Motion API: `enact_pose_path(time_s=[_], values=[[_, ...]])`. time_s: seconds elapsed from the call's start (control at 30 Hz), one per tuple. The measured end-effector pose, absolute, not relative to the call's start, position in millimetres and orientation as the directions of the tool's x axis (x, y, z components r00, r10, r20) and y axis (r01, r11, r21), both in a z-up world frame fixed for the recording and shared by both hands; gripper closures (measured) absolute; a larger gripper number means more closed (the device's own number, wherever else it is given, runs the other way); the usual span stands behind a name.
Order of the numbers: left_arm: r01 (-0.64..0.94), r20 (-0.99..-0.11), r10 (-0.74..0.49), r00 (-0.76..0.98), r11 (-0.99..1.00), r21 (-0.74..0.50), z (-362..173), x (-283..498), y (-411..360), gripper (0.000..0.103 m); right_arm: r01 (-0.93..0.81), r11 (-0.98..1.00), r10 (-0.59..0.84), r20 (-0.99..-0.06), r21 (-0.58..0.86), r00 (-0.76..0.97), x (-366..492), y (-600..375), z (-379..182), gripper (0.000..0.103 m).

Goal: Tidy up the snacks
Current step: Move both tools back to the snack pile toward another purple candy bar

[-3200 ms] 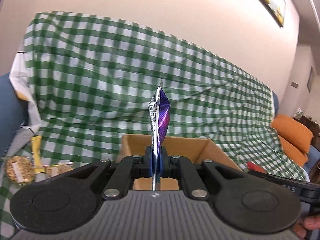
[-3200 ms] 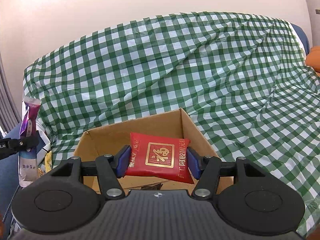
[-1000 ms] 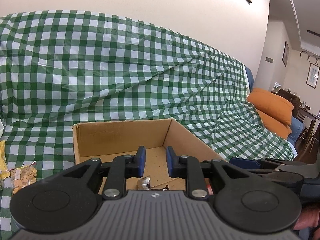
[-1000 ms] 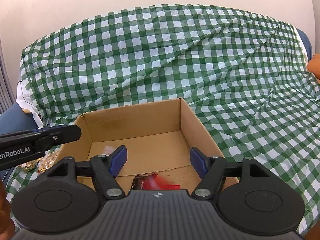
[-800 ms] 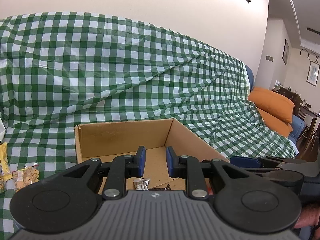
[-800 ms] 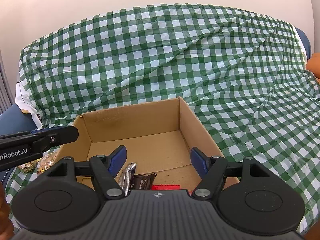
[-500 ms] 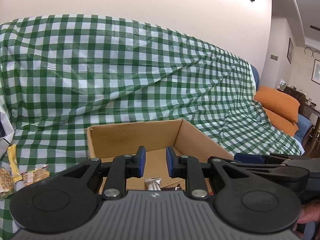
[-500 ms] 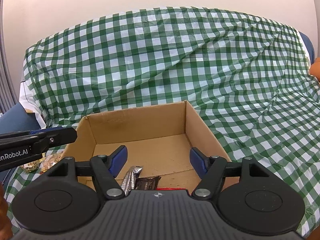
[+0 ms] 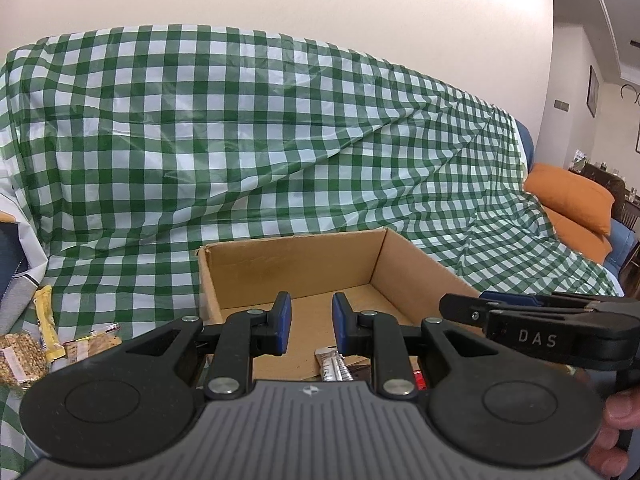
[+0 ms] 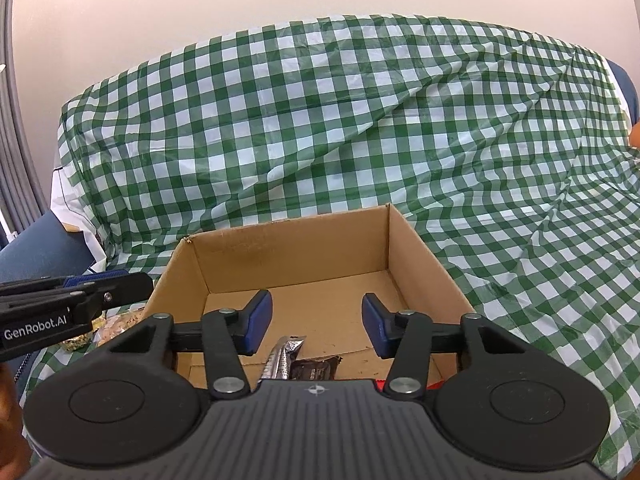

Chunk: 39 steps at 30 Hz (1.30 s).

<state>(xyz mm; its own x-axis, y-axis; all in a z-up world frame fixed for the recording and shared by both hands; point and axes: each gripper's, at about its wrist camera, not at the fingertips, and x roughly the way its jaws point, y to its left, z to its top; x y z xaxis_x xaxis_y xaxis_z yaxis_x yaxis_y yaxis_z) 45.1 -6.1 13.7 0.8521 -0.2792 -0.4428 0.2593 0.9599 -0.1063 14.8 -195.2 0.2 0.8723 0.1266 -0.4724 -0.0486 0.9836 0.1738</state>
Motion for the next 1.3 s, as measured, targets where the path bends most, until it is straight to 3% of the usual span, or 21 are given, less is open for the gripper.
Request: enact_pose_path(time_s=[0.2, 0.27, 0.37, 0.47, 0.7, 0.87, 0.97, 1.13, 1.3], values=[[0.230, -0.461, -0.247, 0.852, 0.969, -0.094, 13, 46, 3, 0.079, -0.052, 0.982, 0.134, -0.468, 0.184, 0.874, 15, -192, 1, 0.054], [0.213, -0.504, -0.240, 0.830, 0.971, -0.110, 13, 51, 8, 0.079, -0.059, 0.980, 0.143, -0.464, 0.191, 0.874, 16, -190, 2, 0.054], [0.163, -0.570, -0.146, 0.809, 0.986, -0.021, 18, 64, 14, 0.079, -0.074, 0.977, 0.161, -0.458, 0.202, 0.874, 18, -186, 4, 0.054], [0.120, -0.569, -0.073, 0.819, 0.992, 0.045, 21, 80, 28, 0.079, -0.090, 0.974, 0.177, -0.452, 0.208, 0.874, 20, -180, 5, 0.054], [-0.027, -0.562, 0.051, 0.825, 0.998, 0.051, 17, 112, 96, 0.079, -0.107, 0.971, 0.196, -0.456, 0.215, 0.868, 23, -168, 5, 0.054], [-0.275, -0.636, 0.142, 0.758, 0.954, -0.115, 4, 115, 181, 0.079, -0.126, 0.969, 0.212, -0.457, 0.212, 0.864, 25, -160, 5, 0.055], [-0.393, -0.657, 0.128, 0.743, 0.878, -0.273, 1, 113, 228, 0.079, -0.144, 0.967, 0.227, -0.454, 0.209, 0.862, 26, -154, 6, 0.064], [-0.531, -0.715, 0.044, 0.697, 0.703, -0.473, -18, 111, 285, 0.079, -0.207, 0.956, 0.280, -0.429, 0.209, 0.859, 26, -137, 15, 0.068], [-0.593, -0.757, -0.020, 0.653, 0.608, -0.528, -34, 111, 296, 0.079, -0.260, 0.876, 0.450, -0.493, 0.407, 0.745, 43, -100, 25, 0.066]])
